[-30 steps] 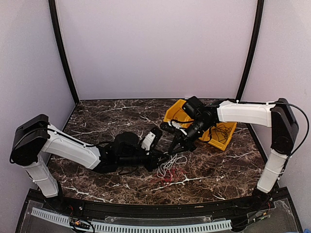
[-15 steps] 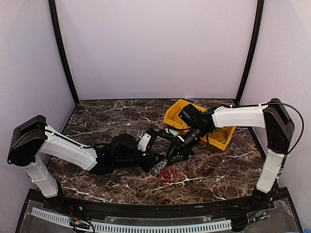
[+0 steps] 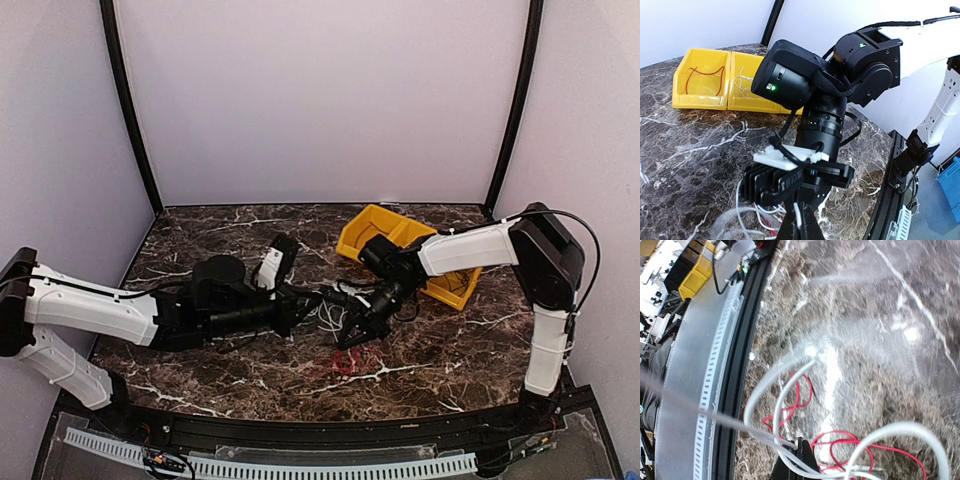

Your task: Untangle the cables

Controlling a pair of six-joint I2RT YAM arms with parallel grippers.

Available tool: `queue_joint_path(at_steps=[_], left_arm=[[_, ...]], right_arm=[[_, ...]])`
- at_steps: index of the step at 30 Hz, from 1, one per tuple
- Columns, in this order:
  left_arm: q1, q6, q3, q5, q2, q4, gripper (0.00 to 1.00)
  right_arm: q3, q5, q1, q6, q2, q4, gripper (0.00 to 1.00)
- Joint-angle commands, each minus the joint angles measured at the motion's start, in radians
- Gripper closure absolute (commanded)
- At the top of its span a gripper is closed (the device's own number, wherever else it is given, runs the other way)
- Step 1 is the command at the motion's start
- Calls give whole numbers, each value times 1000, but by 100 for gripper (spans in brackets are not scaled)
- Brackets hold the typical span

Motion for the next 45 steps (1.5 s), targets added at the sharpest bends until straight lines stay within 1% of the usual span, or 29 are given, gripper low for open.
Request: queue_joint_path(at_steps=[1, 4, 7, 10, 11, 13, 14, 17, 24, 29, 34, 37, 38, 40, 41, 43, 45], left_arm=[[-2, 63, 7, -132, -169, -93, 100], [-2, 155, 59, -220, -286, -185, 100], [-2, 253, 163, -300, -372, -298, 100], [-2, 365, 259, -386, -460, -355, 100], [-1, 382, 303, -397, -472, -380, 100], [-1, 407, 359, -419, -499, -414, 100], [-1, 431, 381, -426, -509, -423, 100], [-1, 437, 397, -430, -522, -456, 100], [-1, 421, 364, -429, -531, -449, 100], [-1, 388, 364, -416, -511, -464, 100], [-1, 352, 329, -397, -484, -471, 100], [-1, 306, 294, -354, -467, -467, 100], [-2, 296, 285, -340, -459, -462, 100], [-2, 262, 238, -336, -454, -443, 100], [-1, 260, 189, -343, -454, -420, 100], [-1, 248, 114, -383, -451, -406, 100], [1, 223, 45, -425, -441, -398, 100]], right_arm=[[-24, 53, 6, 26, 39, 28, 100], [-19, 84, 4, 41, 68, 27, 100], [-13, 91, 4, 45, 86, 21, 100], [-7, 98, 3, 55, 100, 18, 100], [-5, 101, 2, 57, 101, 18, 99], [-5, 107, 0, 60, 103, 19, 91], [-6, 112, 0, 60, 104, 18, 90], [-6, 129, -2, 65, 105, 20, 89], [-8, 157, -5, 77, 112, 24, 84], [-4, 161, -8, 70, 102, 16, 84], [12, 174, -20, 49, 26, -10, 82], [29, 190, -46, 40, -40, -37, 79], [32, 201, -59, 45, -63, -39, 77], [37, 223, -83, 39, -113, -48, 68], [39, 248, -90, 33, -135, -51, 65], [37, 309, -96, 20, -178, -43, 57], [24, 339, -94, 18, -213, -10, 53]])
